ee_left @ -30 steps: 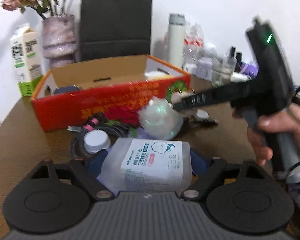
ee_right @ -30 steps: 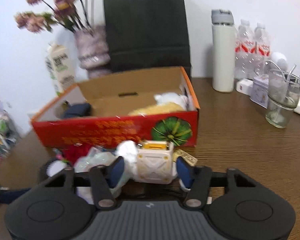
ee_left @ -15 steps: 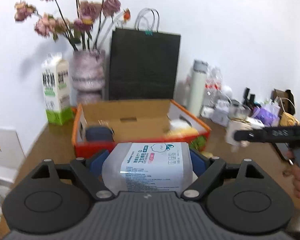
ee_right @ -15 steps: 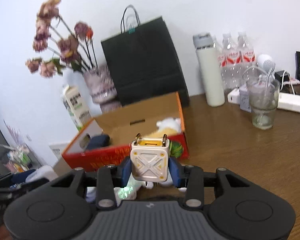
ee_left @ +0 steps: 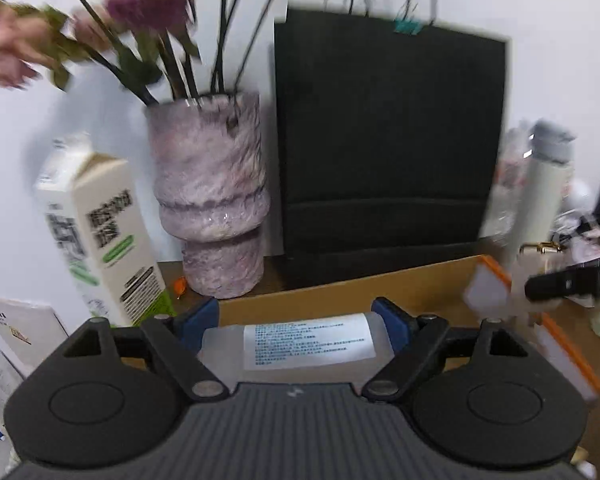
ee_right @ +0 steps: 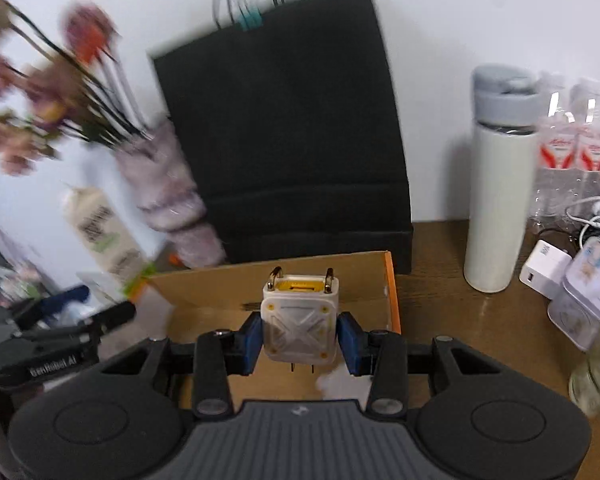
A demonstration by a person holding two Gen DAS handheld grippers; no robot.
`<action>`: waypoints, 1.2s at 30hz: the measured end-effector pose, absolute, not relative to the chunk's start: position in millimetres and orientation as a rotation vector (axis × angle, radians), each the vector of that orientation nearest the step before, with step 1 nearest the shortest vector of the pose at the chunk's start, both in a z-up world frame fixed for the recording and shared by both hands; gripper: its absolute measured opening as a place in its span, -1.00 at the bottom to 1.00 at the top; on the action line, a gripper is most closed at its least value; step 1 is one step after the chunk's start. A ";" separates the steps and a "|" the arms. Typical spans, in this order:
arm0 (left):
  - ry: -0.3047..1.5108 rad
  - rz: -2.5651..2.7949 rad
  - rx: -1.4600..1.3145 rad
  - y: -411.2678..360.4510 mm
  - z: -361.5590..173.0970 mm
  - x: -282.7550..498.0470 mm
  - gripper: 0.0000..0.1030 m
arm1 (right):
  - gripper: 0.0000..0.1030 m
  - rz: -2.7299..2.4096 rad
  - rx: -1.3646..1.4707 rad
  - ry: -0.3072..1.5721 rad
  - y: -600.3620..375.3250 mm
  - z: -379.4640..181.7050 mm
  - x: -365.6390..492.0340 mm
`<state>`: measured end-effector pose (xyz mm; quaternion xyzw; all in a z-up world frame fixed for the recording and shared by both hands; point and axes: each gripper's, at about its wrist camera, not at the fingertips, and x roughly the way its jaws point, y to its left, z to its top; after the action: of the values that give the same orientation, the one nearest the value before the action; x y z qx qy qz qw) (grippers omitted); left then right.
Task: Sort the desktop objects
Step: 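Lower the wipes container into the box with the left tool while the right tool releases the charger inside, then lower the left tool onto the black cable coil while the right tool grasps the glittery plastic bag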
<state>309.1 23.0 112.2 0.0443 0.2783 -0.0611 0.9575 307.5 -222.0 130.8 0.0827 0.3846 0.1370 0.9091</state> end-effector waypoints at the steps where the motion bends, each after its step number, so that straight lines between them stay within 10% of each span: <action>1: 0.581 -0.095 0.108 21.2 105.3 321.3 0.65 | -0.24 0.272 0.122 0.824 -212.3 124.9 321.6; 20: 0.771 -0.048 0.281 19.5 64.6 369.0 0.82 | -0.26 0.118 -0.164 1.047 -162.2 64.5 413.1; 36: 0.705 0.004 0.191 32.7 138.5 257.8 1.00 | 0.52 0.203 -0.075 0.843 -203.1 149.8 290.7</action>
<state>257.8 32.7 138.5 0.0932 0.3445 0.0022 0.9341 290.7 -203.1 149.8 -0.0364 0.4085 0.0983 0.9067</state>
